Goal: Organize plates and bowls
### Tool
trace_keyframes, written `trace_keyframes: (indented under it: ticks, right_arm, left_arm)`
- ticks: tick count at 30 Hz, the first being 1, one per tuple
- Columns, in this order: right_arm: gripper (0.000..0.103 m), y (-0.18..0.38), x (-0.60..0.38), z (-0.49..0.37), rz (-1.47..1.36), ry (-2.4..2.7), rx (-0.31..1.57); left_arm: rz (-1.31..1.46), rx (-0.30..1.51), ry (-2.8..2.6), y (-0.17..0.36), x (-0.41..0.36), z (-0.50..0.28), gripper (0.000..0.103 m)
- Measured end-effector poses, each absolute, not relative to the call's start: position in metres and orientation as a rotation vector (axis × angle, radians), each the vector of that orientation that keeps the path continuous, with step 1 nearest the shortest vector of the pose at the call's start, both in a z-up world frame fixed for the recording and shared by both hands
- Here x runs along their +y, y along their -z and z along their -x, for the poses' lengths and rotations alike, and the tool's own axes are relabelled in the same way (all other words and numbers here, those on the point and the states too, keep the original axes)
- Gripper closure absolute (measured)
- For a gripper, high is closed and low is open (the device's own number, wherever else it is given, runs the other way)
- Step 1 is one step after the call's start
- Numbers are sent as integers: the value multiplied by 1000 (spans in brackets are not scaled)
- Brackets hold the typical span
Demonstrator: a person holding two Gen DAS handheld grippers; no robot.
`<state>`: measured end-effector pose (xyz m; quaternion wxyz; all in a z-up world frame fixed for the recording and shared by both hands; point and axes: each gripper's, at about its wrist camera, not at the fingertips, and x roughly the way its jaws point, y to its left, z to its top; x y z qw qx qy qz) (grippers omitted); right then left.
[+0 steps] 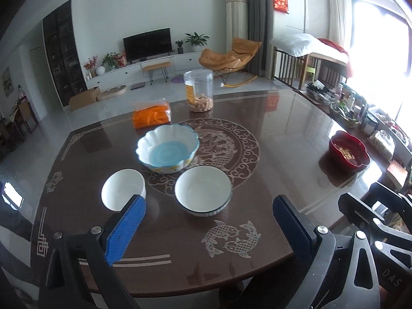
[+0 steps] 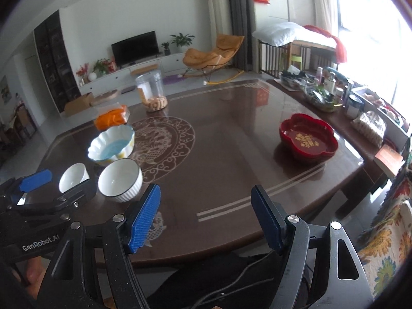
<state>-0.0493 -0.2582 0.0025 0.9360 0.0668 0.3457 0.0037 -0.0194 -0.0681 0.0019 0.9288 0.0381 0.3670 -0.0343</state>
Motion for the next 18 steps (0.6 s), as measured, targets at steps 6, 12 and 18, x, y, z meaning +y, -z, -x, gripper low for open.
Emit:
trace_keyframes:
  ticks: [6,12,18]
  right_arm:
    - [27,-32,-186,41,-76,-227,714]
    - [27,-38,-141,38,23,-274,676]
    - [27,-19,-129,26,13,-284,743]
  left_arm:
    - [23,729,-69,-20,-2,26,4]
    - [45,745,-152,-17,40,34,4]
    - [58,802,-206,3,68,35,4]
